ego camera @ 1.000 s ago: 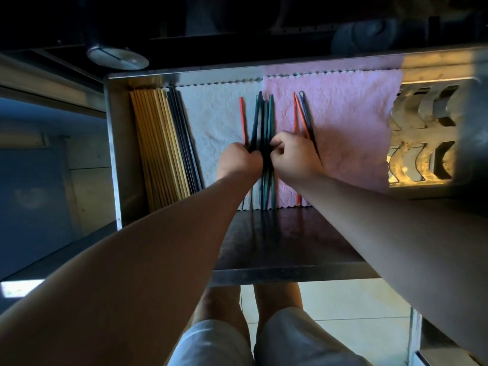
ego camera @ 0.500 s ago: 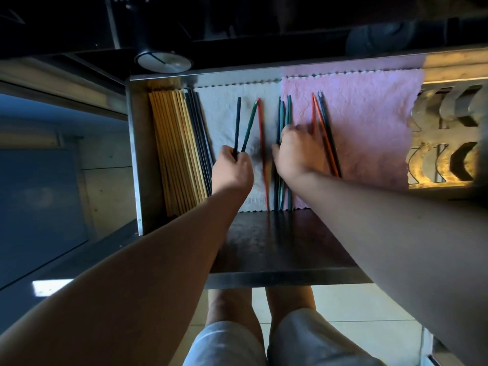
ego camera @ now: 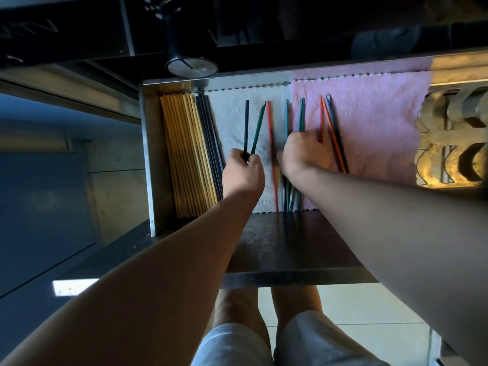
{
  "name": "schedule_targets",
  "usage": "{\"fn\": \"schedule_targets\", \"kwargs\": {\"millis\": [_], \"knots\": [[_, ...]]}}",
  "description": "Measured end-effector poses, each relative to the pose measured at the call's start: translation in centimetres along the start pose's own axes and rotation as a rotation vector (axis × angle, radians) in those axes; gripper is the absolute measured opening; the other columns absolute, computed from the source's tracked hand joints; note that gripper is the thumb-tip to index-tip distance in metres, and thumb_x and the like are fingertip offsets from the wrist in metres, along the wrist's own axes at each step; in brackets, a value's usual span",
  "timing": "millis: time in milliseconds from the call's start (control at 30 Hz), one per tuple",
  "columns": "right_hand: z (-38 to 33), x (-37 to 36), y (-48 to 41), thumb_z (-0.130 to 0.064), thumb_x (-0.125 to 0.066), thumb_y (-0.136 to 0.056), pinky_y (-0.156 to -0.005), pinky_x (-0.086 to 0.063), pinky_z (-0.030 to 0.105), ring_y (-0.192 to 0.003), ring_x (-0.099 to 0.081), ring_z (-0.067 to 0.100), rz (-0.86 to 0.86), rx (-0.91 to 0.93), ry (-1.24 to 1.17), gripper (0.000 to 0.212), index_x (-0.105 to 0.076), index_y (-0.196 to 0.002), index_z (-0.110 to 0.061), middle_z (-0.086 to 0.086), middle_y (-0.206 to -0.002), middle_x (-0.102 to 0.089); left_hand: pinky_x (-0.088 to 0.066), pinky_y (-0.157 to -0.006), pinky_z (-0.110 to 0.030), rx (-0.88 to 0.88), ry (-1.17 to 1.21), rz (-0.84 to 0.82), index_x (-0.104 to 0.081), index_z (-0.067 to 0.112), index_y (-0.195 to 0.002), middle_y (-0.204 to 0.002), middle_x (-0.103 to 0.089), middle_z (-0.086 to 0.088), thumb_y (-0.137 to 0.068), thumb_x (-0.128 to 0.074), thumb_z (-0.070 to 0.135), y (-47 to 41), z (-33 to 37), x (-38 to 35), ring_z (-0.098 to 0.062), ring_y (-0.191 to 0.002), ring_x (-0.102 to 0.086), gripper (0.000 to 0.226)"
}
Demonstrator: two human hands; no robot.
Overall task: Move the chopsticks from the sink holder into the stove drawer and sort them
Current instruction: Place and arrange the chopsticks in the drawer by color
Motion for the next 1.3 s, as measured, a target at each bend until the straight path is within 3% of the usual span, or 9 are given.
{"fn": "schedule_targets", "kwargs": {"millis": [167,333,433,500,600,933,1067,1200,1300], "knots": [[-0.1,0.3,0.4,-0.034,-0.055,-0.093,-0.087,-0.048,0.035,-0.11,-0.06,0.033,-0.041,-0.02,-0.309,0.036,-0.058,-0.117,-0.008,0.013,-0.121,-0.061,-0.042,-0.059,-0.027,-0.033,0.01,0.016,-0.055,0.016,-0.1,-0.086,-0.063,-0.005,-0.093,-0.046,0.024,0.1,0.4,0.0,-0.022,-0.069,-0.057,0.014],[0.6,3.2,1.1,-0.021,-0.035,-0.099,-0.055,-0.033,0.028,-0.083,-0.058,0.025,0.091,0.003,-0.588,0.031,-0.052,-0.116,-0.003,0.012,-0.099,-0.061,-0.042,-0.059,-0.031,-0.111,-0.025,0.038,-0.056,0.012,-0.102,-0.084,-0.061,-0.005,-0.098,-0.041,0.025,-0.3,1.4,0.0,-0.025,-0.071,-0.056,0.02],[2.8,2.3,0.4,-0.034,-0.032,-0.09,-0.061,-0.052,0.035,-0.073,-0.063,0.034,0.091,-0.073,-0.946,0.024,-0.052,-0.092,-0.02,0.013,-0.084,-0.067,-0.046,-0.064,-0.036,-0.148,-0.038,-0.033,-0.055,0.013,-0.102,-0.091,-0.065,-0.009,-0.1,-0.039,0.023,-0.2,2.3,-1.8,-0.031,-0.078,-0.06,0.02],[4.3,2.0,0.1,-0.039,-0.035,-0.089,-0.061,-0.048,0.036,-0.063,-0.059,0.028,0.104,-0.101,-1.042,0.023,-0.047,-0.074,-0.026,-0.001,-0.068,-0.058,-0.044,-0.063,-0.033,-0.161,-0.073,-0.064,-0.054,0.014,-0.1,-0.089,-0.064,-0.007,-0.1,-0.04,0.025,-0.1,2.9,-3.2,-0.029,-0.078,-0.06,0.017],[6.1,2.1,0.4,-0.029,-0.045,-0.096,-0.051,-0.035,0.02,-0.051,-0.048,0.012,0.082,-0.137,-1.125,0.028,-0.051,-0.069,-0.026,-0.009,-0.062,-0.052,-0.043,-0.063,-0.029,-0.161,-0.122,-0.059,-0.057,0.016,-0.097,-0.085,-0.062,-0.003,-0.096,-0.05,0.026,0.0,3.4,-4.9,-0.026,-0.079,-0.06,0.012],[10.7,0.7,-0.6,-0.014,-0.052,-0.091,-0.036,-0.027,0.012,-0.031,-0.04,0.008,-0.029,-0.235,-1.224,0.024,-0.054,-0.067,-0.017,0.003,-0.054,-0.049,-0.042,-0.062,-0.029,-0.065,-0.288,-0.038,-0.063,0.011,-0.094,-0.085,-0.065,-0.007,-0.082,-0.067,0.035,-0.7,2.7,-8.9,-0.029,-0.077,-0.062,0.027],[11.6,-0.4,-0.9,-0.01,-0.05,-0.092,-0.032,-0.026,0.01,-0.031,-0.042,0.006,-0.116,-0.302,-1.188,0.024,-0.05,-0.069,-0.017,0.002,-0.056,-0.046,-0.043,-0.059,-0.028,-0.003,-0.355,-0.053,-0.061,0.012,-0.083,-0.07,-0.059,-0.002,-0.081,-0.065,0.024,-0.6,2.8,-9.1,-0.028,-0.071,-0.061,0.012],[12.0,-0.4,-1.4,-0.011,-0.058,-0.087,-0.051,-0.039,0.021,-0.054,-0.051,0.017,-0.057,-0.266,-1.063,0.023,-0.055,-0.065,-0.018,-0.001,-0.058,-0.051,-0.041,-0.054,-0.026,0.02,-0.364,-0.072,-0.06,0.011,-0.083,-0.067,-0.055,-0.001,-0.083,-0.063,0.024,-0.3,3.2,-9.5,-0.024,-0.065,-0.058,0.014],[12.2,1.3,-1.3,-0.016,-0.059,-0.088,-0.056,-0.034,0.022,-0.068,-0.052,0.019,0.065,-0.185,-0.838,0.01,-0.066,-0.085,-0.011,0.006,-0.069,-0.055,-0.038,-0.051,-0.025,-0.003,-0.364,-0.088,-0.06,0.009,-0.082,-0.069,-0.057,-0.004,-0.085,-0.059,0.027,-0.2,3.5,-9.6,-0.025,-0.063,-0.057,0.018]]}}
Point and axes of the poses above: each hand's wrist, its own y-axis away from the middle knuckle, its own x-axis out of the back of the hand, z = x × y, the point moved 9 cm from there along -y, towards the middle knuckle
